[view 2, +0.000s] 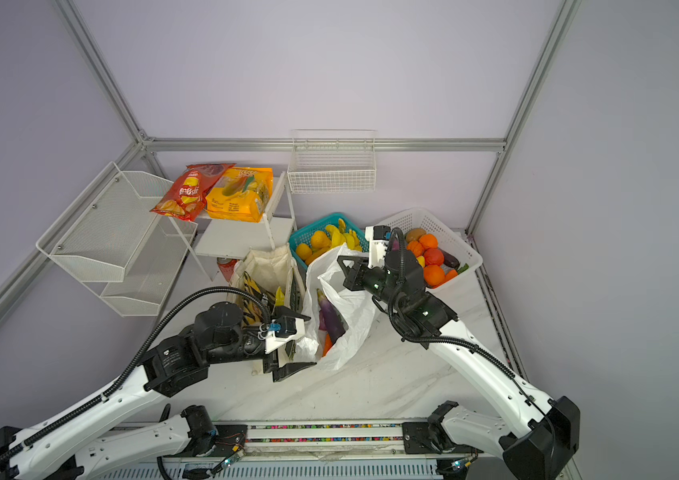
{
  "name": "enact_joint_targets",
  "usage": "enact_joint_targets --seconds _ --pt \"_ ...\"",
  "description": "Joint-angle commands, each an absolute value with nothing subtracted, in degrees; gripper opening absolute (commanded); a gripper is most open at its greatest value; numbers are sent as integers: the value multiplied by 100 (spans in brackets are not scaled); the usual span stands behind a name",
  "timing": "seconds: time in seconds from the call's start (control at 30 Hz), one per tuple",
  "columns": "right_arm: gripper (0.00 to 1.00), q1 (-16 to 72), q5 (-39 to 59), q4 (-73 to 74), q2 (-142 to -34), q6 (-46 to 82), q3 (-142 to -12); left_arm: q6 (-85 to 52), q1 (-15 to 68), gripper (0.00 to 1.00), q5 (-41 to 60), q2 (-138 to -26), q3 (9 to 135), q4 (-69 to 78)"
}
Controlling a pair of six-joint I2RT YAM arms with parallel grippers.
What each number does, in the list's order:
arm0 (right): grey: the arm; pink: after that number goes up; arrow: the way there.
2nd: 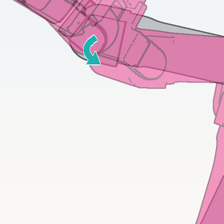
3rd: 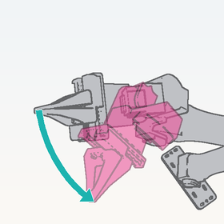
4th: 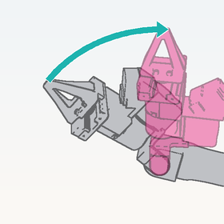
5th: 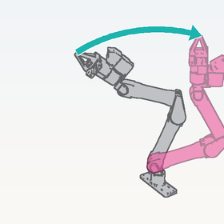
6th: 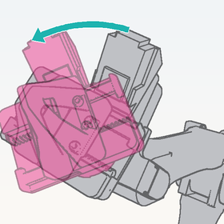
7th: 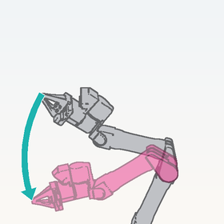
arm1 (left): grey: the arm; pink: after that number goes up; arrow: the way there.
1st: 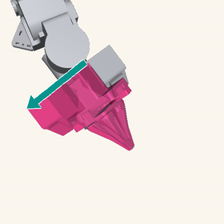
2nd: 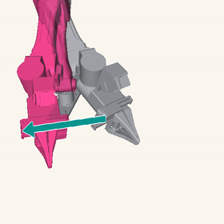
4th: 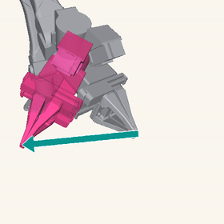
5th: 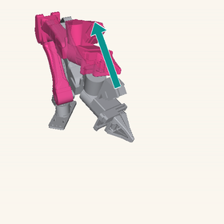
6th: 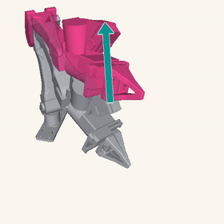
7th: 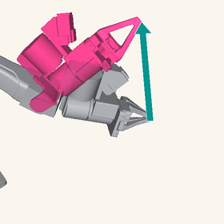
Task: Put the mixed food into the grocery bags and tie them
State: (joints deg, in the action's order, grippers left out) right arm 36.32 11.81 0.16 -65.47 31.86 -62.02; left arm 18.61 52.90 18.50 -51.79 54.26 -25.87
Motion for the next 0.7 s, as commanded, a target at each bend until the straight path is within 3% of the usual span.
enact_joint_targets --seconds 0.0,0.1,0.33,0.4,0.43,0.67 --pt "0 3596 1230 -2 -6488 3175 -6214 2278 5486 92 1536 -5243 5984 -2248" --pt "0 3586 1205 -45 -6465 3149 -6221 2240 5585 78 1411 -5353 5941 -1943" --pt "0 3507 999 -662 -6220 2785 -6486 1625 5588 16 1001 -5069 5774 -1158" --pt "0 3498 938 -1080 -6132 2524 -6735 1094 5575 4 555 -4952 5886 -962" --pt "0 3499 919 -1362 -6090 2374 -6903 915 5557 0 353 -4903 5988 -911" --pt "0 3498 157 -2581 -5579 1993 -7606 -319 5177 0 -63 -4885 6758 -893"
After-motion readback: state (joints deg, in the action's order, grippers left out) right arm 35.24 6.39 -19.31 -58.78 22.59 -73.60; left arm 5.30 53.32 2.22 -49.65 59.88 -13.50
